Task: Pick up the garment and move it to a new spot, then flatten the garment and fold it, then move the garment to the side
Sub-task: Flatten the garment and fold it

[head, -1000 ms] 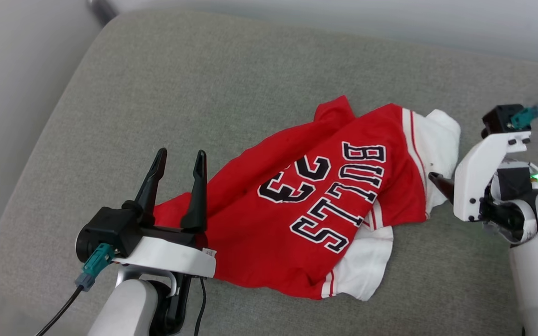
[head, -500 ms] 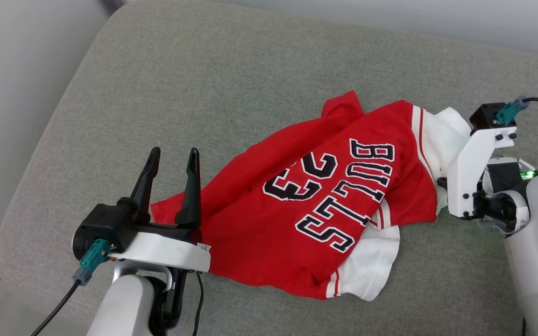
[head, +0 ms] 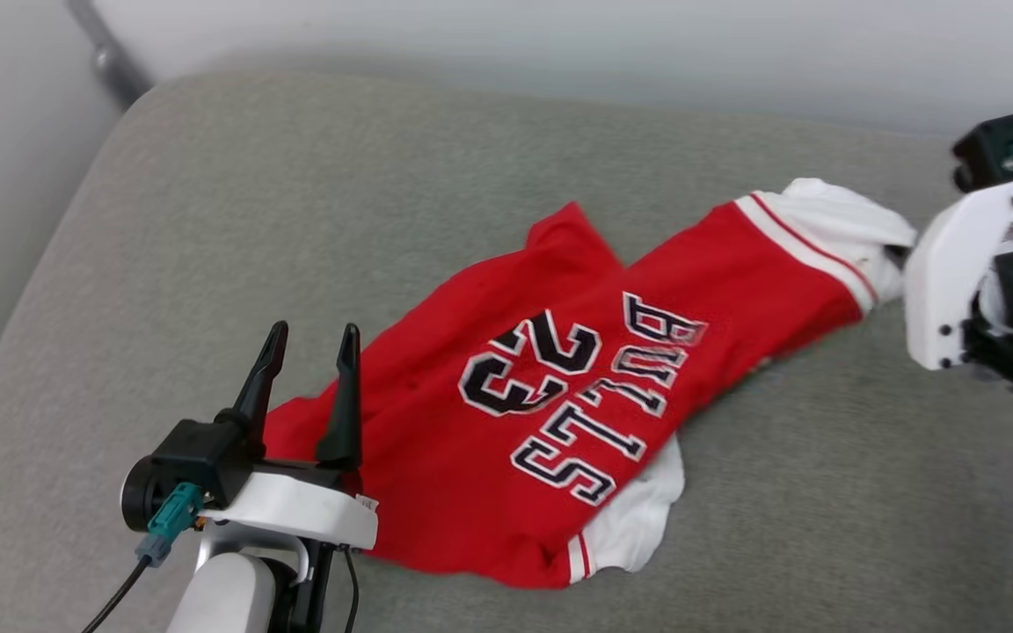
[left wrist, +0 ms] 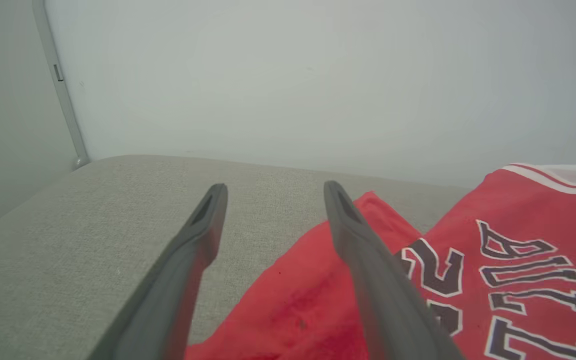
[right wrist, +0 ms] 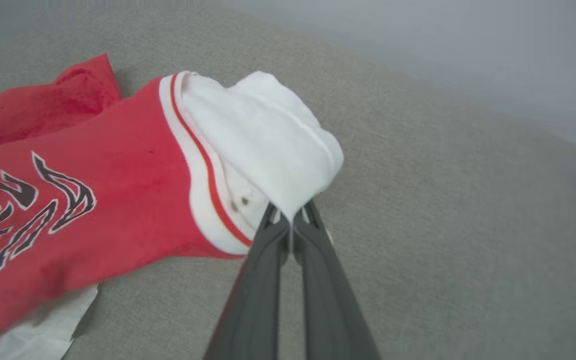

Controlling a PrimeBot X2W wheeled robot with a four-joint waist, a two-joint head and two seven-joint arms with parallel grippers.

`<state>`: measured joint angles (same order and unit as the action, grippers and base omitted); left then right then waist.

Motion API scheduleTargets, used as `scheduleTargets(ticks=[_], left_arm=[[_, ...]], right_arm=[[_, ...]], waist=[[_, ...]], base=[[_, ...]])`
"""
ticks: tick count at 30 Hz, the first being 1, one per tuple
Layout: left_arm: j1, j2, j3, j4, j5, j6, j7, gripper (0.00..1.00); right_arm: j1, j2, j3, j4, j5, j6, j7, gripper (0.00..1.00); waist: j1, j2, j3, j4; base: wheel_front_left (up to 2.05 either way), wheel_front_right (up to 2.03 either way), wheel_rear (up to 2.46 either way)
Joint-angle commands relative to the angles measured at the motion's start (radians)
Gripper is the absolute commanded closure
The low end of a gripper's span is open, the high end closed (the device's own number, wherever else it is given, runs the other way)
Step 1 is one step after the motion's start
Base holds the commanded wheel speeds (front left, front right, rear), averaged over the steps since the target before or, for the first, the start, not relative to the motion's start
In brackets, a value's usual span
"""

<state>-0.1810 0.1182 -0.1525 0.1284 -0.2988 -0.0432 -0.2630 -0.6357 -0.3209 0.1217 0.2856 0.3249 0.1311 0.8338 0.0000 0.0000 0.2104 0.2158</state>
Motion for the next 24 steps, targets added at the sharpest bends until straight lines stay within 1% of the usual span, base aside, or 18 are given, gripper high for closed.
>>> scheduleTargets(ticks=[1,4,7,11,14,15,16,17,18,21,24], left_arm=[[0.013,0.009,0.000,0.000,0.006,0.000,-0.002,0.00],[0.014,0.016,-0.002,-0.004,0.010,0.001,0.000,0.00],[0.008,0.025,-0.005,-0.010,0.012,-0.002,0.008,0.00],[-0.001,0.034,-0.008,-0.020,0.013,0.001,0.018,0.00],[-0.002,0.040,-0.009,-0.025,0.010,0.003,0.025,0.00],[-0.002,0.042,-0.009,-0.027,0.009,0.002,0.028,0.00],[-0.002,0.044,-0.010,-0.028,0.007,0.002,0.030,0.00],[-0.001,0.047,-0.010,-0.028,0.005,0.002,0.032,0.00],[0.000,0.049,-0.010,-0.029,0.004,0.002,0.034,0.00],[0.009,0.055,-0.012,-0.026,0.006,0.005,0.044,0.00],[0.023,0.061,-0.012,-0.026,0.002,0.008,0.049,0.00]], right_arm=[[0.042,-0.030,-0.026,-0.046,-0.009,-0.001,0.009,1.00],[0.095,-0.061,-0.093,-0.126,-0.025,-0.001,0.024,1.00],[0.183,-0.064,-0.193,-0.185,-0.047,-0.001,0.034,1.00],[0.320,-0.001,-0.315,-0.199,-0.066,-0.001,0.024,1.00],[0.399,0.058,-0.376,-0.161,-0.087,-0.001,-0.030,1.00],[0.422,0.084,-0.388,-0.141,-0.088,-0.001,-0.050,0.76],[0.443,0.106,-0.395,-0.118,-0.093,-0.001,-0.078,0.42],[0.454,0.122,-0.400,-0.098,-0.098,-0.001,-0.114,0.00],[0.456,0.139,-0.409,-0.079,-0.093,-0.001,-0.149,0.00],[0.469,0.159,-0.416,-0.034,-0.099,-0.001,-0.259,0.00],[0.466,0.158,-0.423,-0.030,-0.115,-0.001,-0.375,0.00]], waist=[[0.0000,0.0000,-0.036,-0.062],[0.0000,0.0000,-0.039,-0.106],[0.0000,0.0000,-0.031,-0.140],[0.0000,0.0000,-0.015,-0.170],[0.0000,0.0000,-0.007,-0.182],[0.0000,0.0000,-0.006,-0.184],[0.0000,0.0000,-0.006,-0.185],[0.0000,0.0000,-0.007,-0.186],[0.0000,0.0000,-0.007,-0.188],[0.0000,0.0000,-0.020,-0.189],[0.0000,0.0000,-0.037,-0.194]], base=[[0.00,0.00,0.00],[0.00,0.00,0.00],[0.00,0.00,0.00],[0.00,0.00,0.00],[0.00,0.00,0.00],[0.00,0.00,0.00],[0.00,0.00,0.00],[0.00,0.00,0.00],[0.00,0.00,0.00],[0.00,0.00,0.00],[0.00,0.00,0.00]])
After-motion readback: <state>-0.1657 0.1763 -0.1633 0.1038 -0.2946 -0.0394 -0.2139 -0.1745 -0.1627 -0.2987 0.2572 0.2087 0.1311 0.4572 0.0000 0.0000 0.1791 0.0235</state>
